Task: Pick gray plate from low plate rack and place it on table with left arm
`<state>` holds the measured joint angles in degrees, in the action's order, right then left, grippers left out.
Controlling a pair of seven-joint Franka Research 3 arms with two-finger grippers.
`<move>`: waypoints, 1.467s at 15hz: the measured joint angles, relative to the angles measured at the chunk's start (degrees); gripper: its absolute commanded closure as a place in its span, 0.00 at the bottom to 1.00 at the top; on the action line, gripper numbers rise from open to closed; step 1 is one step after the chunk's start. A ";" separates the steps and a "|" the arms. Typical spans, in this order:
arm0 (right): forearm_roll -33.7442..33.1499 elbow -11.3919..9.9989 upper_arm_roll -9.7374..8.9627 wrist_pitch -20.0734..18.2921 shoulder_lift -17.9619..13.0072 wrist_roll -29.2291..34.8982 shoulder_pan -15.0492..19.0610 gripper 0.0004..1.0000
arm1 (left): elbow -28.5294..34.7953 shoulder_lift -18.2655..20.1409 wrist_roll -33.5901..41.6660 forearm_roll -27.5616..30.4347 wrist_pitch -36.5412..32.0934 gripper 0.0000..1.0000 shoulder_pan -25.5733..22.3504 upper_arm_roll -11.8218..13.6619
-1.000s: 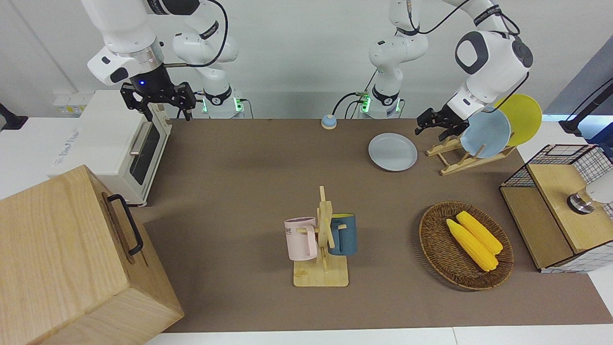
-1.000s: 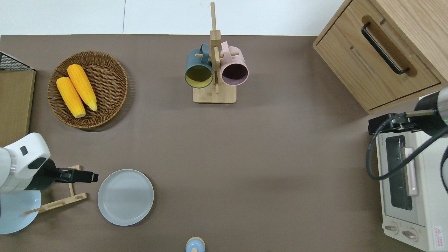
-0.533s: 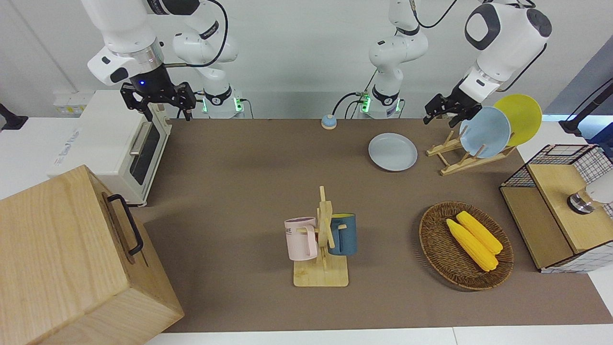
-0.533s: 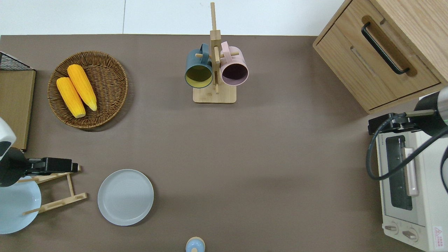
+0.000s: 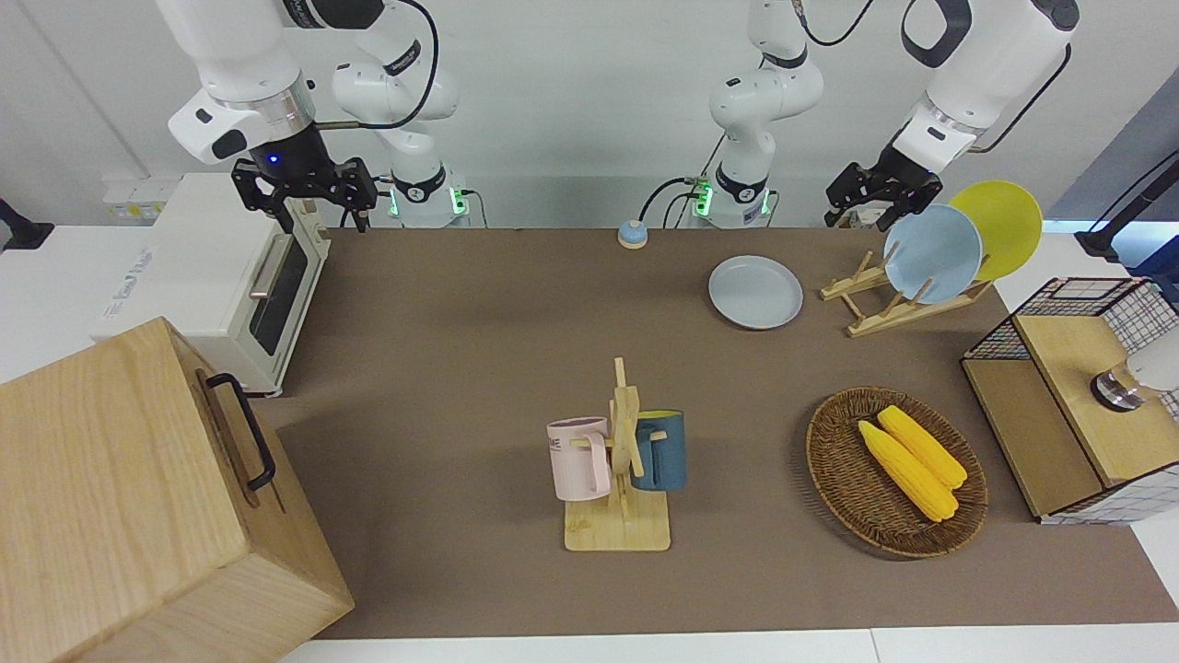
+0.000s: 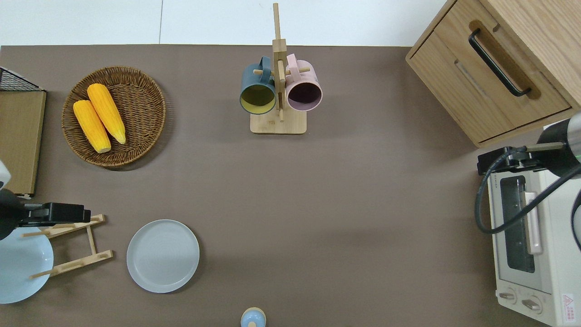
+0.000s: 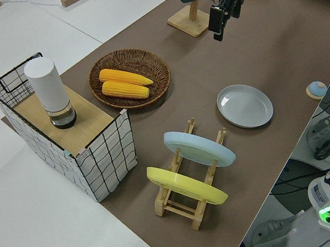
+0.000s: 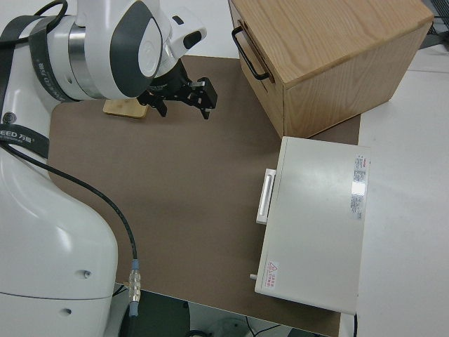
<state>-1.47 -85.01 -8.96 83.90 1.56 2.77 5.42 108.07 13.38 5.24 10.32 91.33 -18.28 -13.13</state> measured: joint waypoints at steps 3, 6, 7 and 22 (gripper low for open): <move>0.00 0.00 0.00 0.00 0.00 0.00 0.00 0.02 | -0.54 -0.04 -0.60 -0.14 -0.76 0.00 -0.01 -0.14; 0.00 0.00 0.00 0.00 0.00 0.00 0.00 0.02 | -0.54 -0.19 -0.81 -0.16 -0.88 0.00 -0.01 -0.21; 0.00 0.00 0.00 0.00 0.00 0.00 0.00 0.02 | -0.54 -0.22 -1.06 -0.32 -0.88 0.00 -0.01 -0.28; 0.00 0.00 0.00 0.00 0.00 0.00 0.00 0.02 | -0.91 -2.84 -5.26 -9.35 -0.90 0.00 19.32 12.23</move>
<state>-1.47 -85.01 -8.96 83.90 1.56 2.77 5.42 107.16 10.53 -0.02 0.97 90.43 1.05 -0.90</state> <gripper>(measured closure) 0.013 0.000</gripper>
